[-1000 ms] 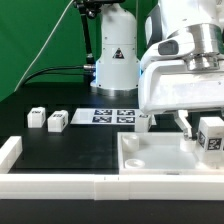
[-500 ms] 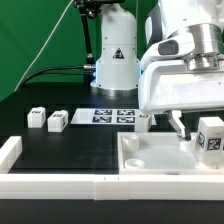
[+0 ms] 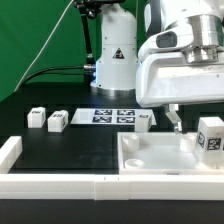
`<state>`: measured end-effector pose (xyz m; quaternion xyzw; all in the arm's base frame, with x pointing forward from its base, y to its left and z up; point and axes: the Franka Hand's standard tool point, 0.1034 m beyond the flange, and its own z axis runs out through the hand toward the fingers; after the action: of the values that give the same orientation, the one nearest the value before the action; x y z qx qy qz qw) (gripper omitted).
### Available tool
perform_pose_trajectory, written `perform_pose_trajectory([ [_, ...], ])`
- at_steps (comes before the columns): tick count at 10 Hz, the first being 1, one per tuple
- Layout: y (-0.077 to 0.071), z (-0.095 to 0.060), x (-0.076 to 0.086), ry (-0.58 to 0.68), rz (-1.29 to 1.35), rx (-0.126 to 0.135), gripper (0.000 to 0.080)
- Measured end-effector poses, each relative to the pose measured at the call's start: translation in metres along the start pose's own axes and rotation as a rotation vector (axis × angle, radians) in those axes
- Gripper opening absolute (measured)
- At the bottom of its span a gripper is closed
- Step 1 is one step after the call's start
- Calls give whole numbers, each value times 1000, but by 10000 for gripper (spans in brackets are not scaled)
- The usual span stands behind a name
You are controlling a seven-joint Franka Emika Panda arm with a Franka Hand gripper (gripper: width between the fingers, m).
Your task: Assemble one leg
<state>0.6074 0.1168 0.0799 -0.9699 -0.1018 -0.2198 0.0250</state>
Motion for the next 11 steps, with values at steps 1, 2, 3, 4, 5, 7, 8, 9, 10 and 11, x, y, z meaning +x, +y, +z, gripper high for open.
perform_pose_trajectory([
  [1,-5,0,-5,-141,0,22,649],
  [2,-5,-4,-1,-253,14,37,649],
  [3,-5,-5,-4,-348,16,46,649],
  [4,-5,-7,-7,-479,17,62,649],
  [5,-3,-5,-2,-567,19,74,649],
  [7,-3,-1,4,-526,19,69,649],
  [8,-2,0,4,-526,21,68,649],
  [9,2,1,5,-523,29,63,649],
  [10,6,3,8,-520,33,58,649],
  [11,9,4,11,-515,36,55,649],
])
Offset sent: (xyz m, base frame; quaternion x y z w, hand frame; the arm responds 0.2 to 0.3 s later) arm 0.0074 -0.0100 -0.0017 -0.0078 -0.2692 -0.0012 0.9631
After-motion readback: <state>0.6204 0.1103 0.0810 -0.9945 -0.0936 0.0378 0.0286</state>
